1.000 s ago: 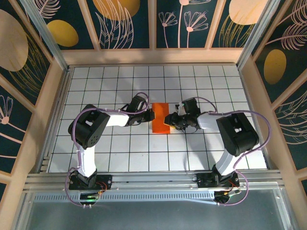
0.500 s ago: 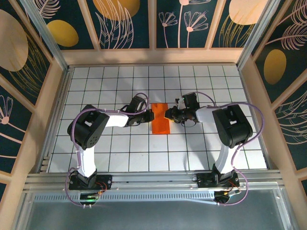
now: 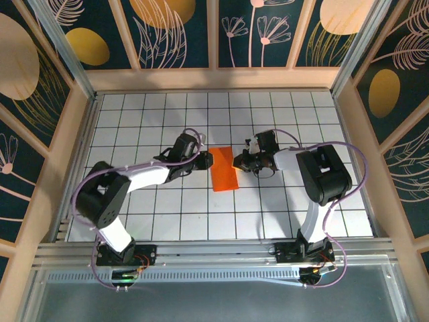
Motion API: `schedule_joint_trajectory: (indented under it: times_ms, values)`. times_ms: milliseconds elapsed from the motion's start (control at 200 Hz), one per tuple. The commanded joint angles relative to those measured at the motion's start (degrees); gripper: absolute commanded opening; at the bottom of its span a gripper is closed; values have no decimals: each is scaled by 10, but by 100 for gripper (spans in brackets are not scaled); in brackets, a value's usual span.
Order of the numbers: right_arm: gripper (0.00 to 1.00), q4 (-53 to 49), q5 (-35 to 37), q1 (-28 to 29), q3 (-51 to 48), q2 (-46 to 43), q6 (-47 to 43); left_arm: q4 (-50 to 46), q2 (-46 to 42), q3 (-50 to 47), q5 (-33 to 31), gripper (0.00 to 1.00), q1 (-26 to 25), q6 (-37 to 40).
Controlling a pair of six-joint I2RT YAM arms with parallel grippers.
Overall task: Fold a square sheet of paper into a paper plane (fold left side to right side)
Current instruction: Fold the triangle a second time at the center of the table.
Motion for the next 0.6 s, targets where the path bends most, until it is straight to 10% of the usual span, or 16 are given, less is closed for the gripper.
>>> schedule_joint_trajectory:
  times_ms: [0, 596]
  values:
    - [0, -8, -18, -5, -8, -31, 11, -1, -40, -25, -30, 19, -21, 38]
    - [0, -18, -13, -3, -12, -45, 36, -133, 21, 58, -239, 60, -264, 143]
